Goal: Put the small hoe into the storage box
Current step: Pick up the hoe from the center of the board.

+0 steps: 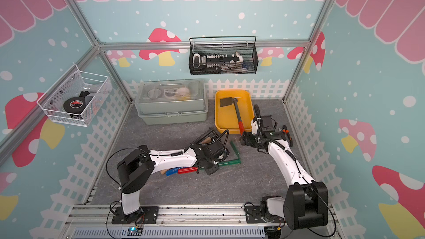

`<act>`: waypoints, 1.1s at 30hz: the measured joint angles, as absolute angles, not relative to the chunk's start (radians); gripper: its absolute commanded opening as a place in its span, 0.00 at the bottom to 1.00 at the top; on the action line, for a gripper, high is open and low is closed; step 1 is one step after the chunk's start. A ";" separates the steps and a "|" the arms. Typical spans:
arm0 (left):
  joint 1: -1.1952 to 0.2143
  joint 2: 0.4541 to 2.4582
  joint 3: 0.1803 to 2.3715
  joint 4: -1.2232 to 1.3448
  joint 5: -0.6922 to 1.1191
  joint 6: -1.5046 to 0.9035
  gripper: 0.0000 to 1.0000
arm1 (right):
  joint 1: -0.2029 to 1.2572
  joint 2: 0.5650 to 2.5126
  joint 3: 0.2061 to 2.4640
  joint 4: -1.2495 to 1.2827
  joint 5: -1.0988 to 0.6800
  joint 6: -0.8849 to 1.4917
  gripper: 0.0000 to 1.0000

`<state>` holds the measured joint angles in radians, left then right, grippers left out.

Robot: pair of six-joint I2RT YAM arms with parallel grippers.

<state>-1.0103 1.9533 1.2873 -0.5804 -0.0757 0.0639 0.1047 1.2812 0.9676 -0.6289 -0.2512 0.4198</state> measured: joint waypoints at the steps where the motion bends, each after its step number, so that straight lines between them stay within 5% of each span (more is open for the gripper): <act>1: -1.010 1.954 1.289 -0.578 -0.077 0.064 0.36 | 0.105 1.281 0.967 -0.629 -0.251 0.420 0.79; 13: -1.010 1.960 1.295 -0.579 -0.078 0.068 0.34 | 0.105 1.270 0.964 -0.632 -0.250 0.420 0.79; 33: -1.010 1.971 1.307 -0.558 -0.052 0.103 0.14 | 0.104 1.221 0.921 -0.637 -0.240 0.432 0.79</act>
<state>-1.0103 1.9713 1.3067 -0.5579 -0.0521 0.1028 0.1043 1.2205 0.9207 -0.6369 -0.2401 0.4320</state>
